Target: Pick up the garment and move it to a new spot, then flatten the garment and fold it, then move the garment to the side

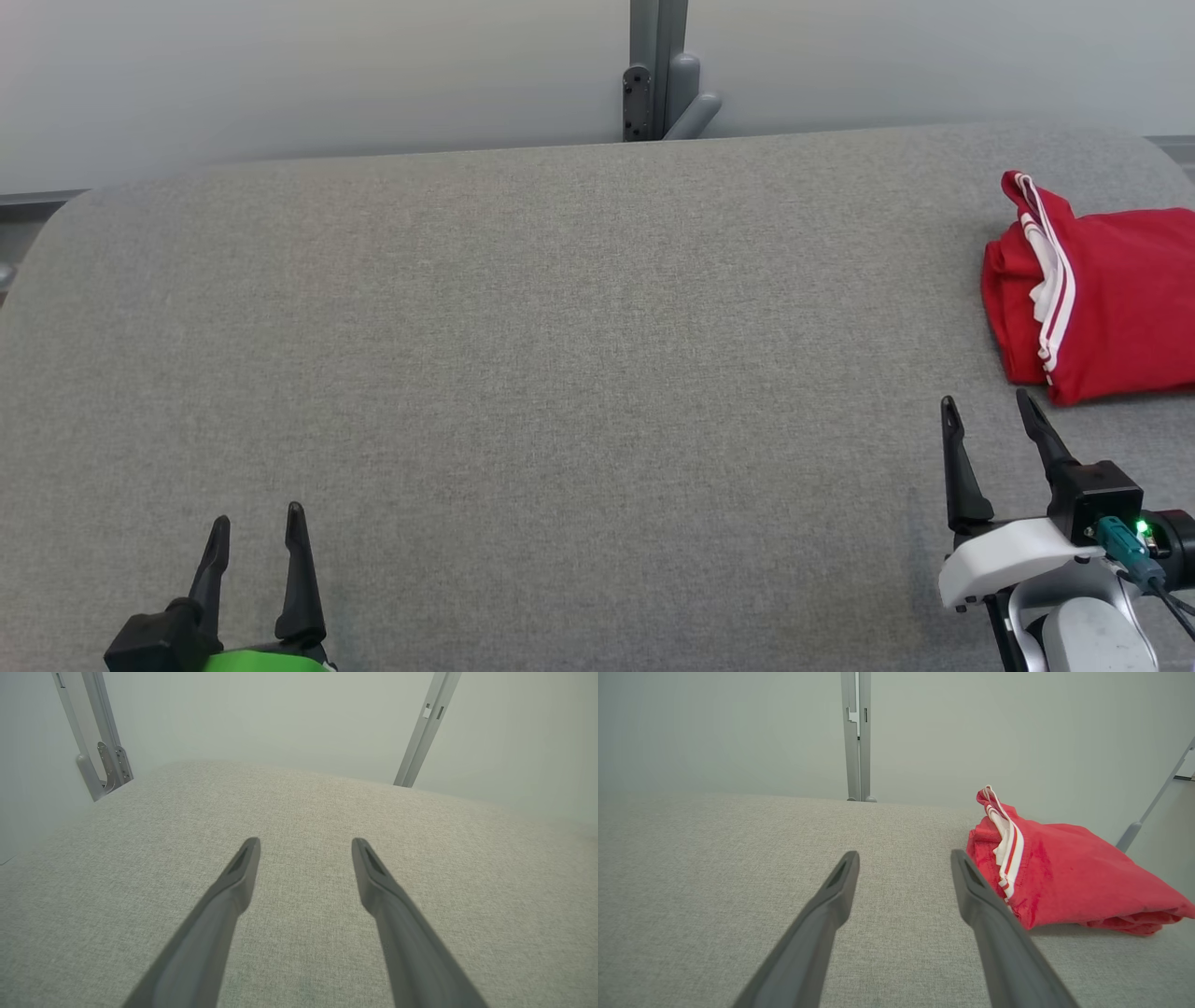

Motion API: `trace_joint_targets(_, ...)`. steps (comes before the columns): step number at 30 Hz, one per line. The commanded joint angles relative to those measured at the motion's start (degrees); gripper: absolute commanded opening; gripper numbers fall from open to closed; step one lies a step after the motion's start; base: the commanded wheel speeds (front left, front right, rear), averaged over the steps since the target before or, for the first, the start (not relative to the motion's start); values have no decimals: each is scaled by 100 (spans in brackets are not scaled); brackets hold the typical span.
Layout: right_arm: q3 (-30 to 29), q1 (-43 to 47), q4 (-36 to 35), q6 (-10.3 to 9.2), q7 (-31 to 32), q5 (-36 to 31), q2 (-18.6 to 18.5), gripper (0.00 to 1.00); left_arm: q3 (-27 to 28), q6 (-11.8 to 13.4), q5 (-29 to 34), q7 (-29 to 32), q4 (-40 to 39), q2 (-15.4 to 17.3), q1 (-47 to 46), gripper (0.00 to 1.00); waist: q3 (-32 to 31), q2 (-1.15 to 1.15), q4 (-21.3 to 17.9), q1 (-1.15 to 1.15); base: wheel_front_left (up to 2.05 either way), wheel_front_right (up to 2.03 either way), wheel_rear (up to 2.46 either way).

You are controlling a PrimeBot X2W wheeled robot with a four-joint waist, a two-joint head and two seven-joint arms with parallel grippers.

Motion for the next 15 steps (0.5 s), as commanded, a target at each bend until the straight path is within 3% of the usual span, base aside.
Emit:
trace_joint_targets(1,-14,-43,10,-11,-23,-5,-7,100,14,21,-42,-14,-22,7,-83,100,19,30,19,0,0,0,0)
trace_joint_targets(15,-9,-28,111,-11,-23,47,-7,100,68,13,16,-14,-18,8,-46,100,-23,30,-6,0,0,0,0)
